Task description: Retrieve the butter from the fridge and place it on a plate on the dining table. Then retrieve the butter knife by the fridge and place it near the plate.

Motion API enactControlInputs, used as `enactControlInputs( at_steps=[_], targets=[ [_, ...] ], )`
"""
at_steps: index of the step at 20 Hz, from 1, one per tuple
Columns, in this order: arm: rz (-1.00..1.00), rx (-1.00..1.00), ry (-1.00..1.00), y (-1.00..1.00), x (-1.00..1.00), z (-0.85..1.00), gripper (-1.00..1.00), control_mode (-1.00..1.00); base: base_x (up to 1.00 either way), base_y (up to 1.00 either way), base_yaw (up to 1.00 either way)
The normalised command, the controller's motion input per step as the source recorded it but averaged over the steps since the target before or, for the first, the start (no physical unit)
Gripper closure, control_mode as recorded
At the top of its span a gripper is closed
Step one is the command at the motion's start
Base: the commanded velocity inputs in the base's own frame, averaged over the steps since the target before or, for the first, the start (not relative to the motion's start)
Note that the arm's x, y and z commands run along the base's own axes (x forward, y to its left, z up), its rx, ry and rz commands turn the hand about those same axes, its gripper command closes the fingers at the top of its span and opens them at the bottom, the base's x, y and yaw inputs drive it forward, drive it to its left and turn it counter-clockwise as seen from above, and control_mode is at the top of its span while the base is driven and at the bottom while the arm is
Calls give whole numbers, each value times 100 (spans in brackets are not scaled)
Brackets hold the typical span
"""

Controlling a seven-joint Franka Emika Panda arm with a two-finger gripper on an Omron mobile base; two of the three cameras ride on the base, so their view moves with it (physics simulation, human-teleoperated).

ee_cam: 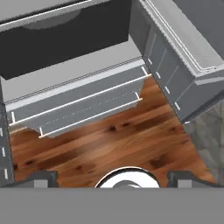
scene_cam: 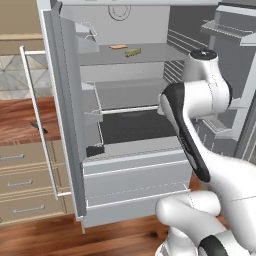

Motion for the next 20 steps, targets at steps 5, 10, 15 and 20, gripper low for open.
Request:
enactControlInputs(
  at_steps=[5, 10, 15, 20],
  targets=[
    [9, -20, 22, -17, 1, -39, -100, -100, 0, 0, 0],
    [9, 13, -2, 0, 0, -23, -100, -100, 0, 0, 0],
    [28, 5, -6, 3, -14, -21, -100, -100, 0, 0, 0],
    [8, -2, -2, 0, -17, -10, -100, -100, 0, 0, 0]
  ],
)
